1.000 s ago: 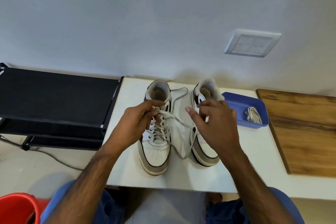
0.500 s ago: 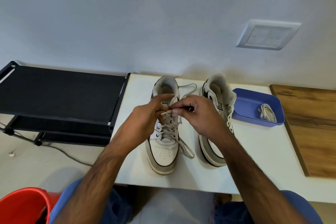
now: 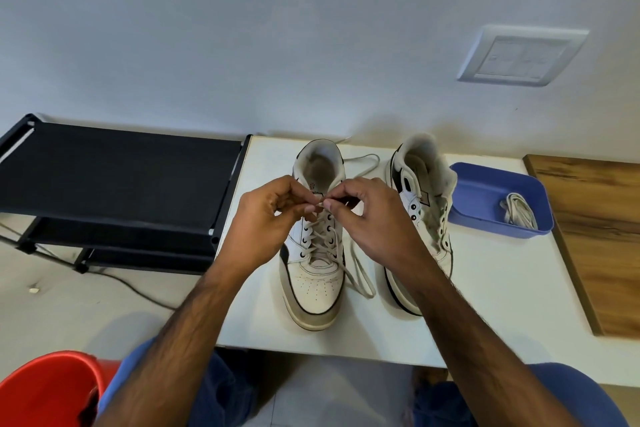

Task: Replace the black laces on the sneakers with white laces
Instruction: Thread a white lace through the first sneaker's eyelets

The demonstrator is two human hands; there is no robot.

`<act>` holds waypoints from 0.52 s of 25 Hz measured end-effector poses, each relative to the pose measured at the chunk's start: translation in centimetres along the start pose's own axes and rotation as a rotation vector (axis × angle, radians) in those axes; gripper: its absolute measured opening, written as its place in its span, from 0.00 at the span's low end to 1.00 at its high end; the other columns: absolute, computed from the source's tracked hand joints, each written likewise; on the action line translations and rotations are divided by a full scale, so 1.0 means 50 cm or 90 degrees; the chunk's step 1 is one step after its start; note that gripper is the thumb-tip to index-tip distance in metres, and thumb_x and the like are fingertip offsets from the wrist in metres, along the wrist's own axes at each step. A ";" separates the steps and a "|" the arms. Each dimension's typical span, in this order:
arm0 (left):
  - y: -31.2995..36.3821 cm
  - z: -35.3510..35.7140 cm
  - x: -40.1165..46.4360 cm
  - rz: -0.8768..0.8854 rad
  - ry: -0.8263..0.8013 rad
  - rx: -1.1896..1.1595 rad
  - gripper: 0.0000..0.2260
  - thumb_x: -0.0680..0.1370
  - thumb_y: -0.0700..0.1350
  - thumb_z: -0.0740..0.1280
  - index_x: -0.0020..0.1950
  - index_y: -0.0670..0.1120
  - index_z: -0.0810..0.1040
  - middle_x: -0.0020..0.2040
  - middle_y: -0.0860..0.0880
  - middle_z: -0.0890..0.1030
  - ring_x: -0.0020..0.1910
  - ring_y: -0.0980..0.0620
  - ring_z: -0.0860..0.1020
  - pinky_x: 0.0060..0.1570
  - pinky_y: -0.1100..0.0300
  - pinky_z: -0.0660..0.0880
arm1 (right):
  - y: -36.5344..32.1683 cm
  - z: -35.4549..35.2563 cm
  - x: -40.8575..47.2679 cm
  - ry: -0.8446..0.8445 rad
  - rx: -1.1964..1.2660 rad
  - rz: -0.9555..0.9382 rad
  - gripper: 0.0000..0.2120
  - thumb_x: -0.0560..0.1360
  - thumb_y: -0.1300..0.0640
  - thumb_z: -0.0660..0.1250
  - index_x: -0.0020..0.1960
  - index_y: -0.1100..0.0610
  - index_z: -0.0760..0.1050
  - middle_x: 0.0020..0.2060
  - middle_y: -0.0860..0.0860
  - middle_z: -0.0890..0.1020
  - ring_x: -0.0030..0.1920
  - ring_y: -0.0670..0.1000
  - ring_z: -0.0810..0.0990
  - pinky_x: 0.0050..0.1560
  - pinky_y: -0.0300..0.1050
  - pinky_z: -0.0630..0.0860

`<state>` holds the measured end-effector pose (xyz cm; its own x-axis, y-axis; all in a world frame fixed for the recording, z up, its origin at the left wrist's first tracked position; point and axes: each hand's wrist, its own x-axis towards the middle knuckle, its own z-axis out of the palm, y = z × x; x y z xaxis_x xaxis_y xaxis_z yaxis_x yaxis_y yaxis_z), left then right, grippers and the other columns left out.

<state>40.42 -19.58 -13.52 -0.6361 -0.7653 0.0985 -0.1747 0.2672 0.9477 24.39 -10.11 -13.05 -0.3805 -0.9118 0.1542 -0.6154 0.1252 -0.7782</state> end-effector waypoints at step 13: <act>-0.033 0.031 0.018 -0.209 0.075 0.261 0.17 0.72 0.56 0.76 0.53 0.52 0.74 0.43 0.56 0.81 0.41 0.58 0.81 0.40 0.57 0.79 | 0.007 0.025 -0.003 0.005 -0.101 -0.016 0.06 0.74 0.57 0.75 0.49 0.50 0.87 0.40 0.45 0.80 0.42 0.48 0.80 0.50 0.55 0.78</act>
<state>38.97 -19.83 -15.48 -0.4146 -0.9010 -0.1276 -0.6446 0.1918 0.7400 25.06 -10.42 -14.12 -0.3679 -0.9127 0.1778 -0.7265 0.1628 -0.6676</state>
